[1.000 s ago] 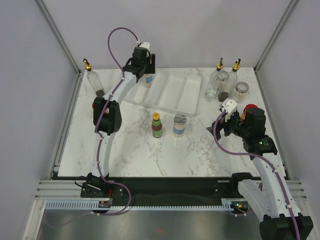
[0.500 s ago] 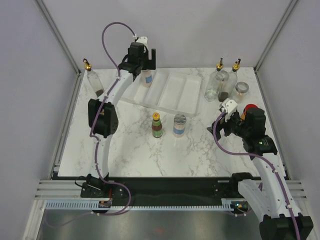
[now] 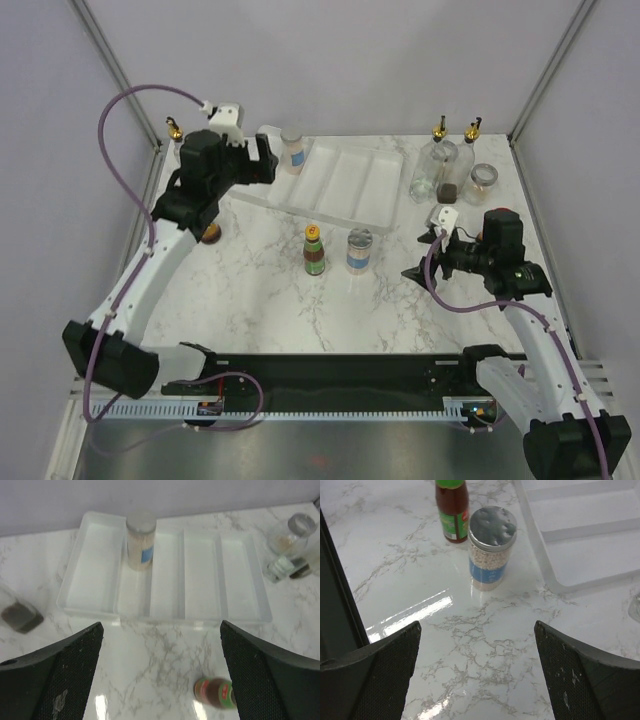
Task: Organize the condiment bottles
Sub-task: Pick up the bottle from the center of the board.
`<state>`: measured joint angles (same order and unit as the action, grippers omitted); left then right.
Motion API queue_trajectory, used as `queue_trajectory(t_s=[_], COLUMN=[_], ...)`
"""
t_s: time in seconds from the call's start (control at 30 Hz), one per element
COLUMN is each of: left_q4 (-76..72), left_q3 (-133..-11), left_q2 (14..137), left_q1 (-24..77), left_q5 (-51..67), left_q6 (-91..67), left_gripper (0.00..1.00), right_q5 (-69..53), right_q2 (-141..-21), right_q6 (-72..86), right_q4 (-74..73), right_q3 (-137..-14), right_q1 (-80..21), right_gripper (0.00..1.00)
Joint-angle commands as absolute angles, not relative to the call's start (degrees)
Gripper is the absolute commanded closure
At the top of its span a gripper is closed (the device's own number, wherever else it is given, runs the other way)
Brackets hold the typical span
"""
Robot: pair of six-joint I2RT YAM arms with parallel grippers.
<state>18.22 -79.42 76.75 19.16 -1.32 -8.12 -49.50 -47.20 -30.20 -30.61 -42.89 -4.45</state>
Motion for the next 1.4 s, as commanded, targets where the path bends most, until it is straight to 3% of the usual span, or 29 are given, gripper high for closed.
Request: queue_trajectory(t_s=[0.0,0.13,0.43,1.37], left_q4=[19.4,19.4,21.4,19.5], left_q3=[-67.2,-57.3,-42.4,-39.6], left_q2=[67.4,53.3,35.9,32.9], left_q1=[19.4,19.3,19.4,19.4], left_q5=[2.1,2.1,2.1,0.4], left_q6=[-6.5,-6.5,-3.3,-4.2], left_gripper=[0.0,0.0,0.0,0.0], right_q5=[-56.0,-51.3,-43.5,-39.1], right_q2=[-50.6,-58.7,-70.0,-86.0], right_q6=[-41.8,-47.3,-45.0,-37.9], right_q4=[-36.5,-36.6,-26.8,-24.2], right_q3=[-49.0,-52.4,-57.2,-64.7], right_q1=[-7.5,-13.3,-20.5,-24.5], right_gripper=[0.02,0.02,0.02,0.02])
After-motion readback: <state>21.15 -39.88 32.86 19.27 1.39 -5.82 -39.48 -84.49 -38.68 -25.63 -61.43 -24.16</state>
